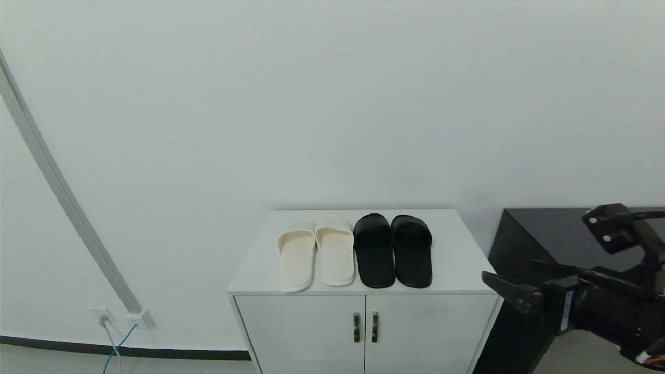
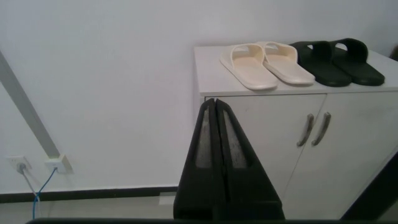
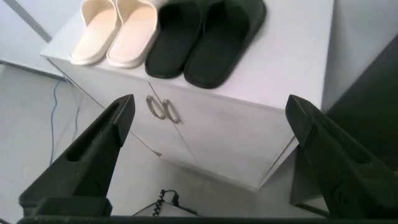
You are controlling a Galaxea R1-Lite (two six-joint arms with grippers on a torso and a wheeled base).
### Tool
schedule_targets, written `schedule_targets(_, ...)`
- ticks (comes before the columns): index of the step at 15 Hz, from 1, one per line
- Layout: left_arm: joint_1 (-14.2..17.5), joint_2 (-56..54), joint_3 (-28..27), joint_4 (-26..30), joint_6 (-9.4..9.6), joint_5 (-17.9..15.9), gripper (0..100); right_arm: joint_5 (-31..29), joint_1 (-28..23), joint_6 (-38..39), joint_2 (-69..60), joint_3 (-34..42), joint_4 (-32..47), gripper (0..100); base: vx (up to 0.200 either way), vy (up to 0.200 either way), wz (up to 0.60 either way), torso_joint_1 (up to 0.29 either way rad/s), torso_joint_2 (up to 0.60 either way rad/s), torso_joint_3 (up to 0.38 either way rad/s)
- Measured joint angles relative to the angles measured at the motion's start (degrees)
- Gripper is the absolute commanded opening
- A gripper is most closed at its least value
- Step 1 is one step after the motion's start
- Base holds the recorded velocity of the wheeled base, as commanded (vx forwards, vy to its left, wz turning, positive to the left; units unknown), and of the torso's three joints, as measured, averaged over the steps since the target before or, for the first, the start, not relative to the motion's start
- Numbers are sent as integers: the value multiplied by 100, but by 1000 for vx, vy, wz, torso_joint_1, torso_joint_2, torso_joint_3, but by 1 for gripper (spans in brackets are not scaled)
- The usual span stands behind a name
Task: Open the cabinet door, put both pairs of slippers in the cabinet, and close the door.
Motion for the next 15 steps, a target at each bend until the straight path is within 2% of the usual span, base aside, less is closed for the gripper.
schedule_targets(7, 5, 0, 0, -2, -2, 1, 0, -740, 645, 479, 2103, -1503, -129, 100, 0, 0, 0, 0, 0, 0)
schedule_targets(15, 5, 0, 0, -2, 7, 1, 0, -1775, 479, 547, 4554, -3504, -525, 100, 0, 0, 0, 0, 0, 0)
